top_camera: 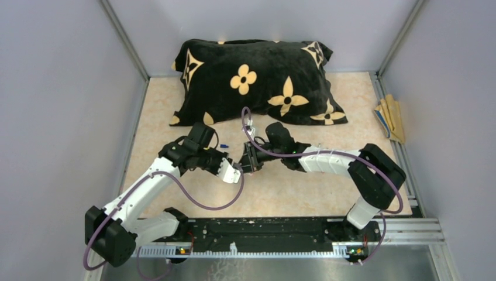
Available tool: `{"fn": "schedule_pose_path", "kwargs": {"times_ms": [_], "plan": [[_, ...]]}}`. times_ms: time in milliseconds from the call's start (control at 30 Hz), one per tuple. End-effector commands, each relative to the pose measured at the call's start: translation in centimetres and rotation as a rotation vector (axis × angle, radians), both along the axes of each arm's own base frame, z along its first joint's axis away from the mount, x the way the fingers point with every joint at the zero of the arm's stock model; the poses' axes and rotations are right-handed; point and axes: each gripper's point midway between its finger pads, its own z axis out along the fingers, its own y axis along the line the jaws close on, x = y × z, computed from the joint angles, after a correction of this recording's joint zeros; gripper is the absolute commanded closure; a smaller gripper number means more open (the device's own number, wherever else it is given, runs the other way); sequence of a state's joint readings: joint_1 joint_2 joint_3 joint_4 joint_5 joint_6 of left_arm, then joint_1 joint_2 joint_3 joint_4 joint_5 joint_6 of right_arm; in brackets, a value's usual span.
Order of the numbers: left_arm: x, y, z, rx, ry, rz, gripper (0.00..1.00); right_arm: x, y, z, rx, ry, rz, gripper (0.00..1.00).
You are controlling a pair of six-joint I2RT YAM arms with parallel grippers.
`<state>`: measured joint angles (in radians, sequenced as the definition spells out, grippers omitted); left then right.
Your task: Open the pen caps
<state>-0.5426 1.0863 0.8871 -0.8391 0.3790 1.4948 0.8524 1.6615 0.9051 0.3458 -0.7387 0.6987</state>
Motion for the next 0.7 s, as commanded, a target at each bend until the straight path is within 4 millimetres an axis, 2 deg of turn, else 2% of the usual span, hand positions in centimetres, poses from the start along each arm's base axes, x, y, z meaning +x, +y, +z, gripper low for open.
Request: {"fn": "schedule_pose_path", "kwargs": {"times_ms": [0,233,500,600,667], "plan": [[0.7,2.1,-1.4,0.109,-0.043,0.038,1.00,0.5,-1.7,1.5,-0.014,-0.057,-0.047,1.00],[3.4,4.8,-2.6,0.212,-0.098,0.128,1.00,-0.4,-4.8,0.0,-0.154,-0.075,-0.092,1.00],[6.6,8.1,-3.3,0.253,-0.114,0.221,1.00,-1.9,-8.0,-1.4,-0.239,-0.077,-0.129,1.00],[6.9,8.1,-3.6,0.242,-0.112,0.238,1.00,-1.2,-9.0,-1.7,-0.291,-0.103,-0.184,1.00],[7.0,7.4,-3.9,0.201,-0.091,0.253,1.00,0.3,-10.2,-1.9,-0.341,-0.138,-0.273,1.00]]}}
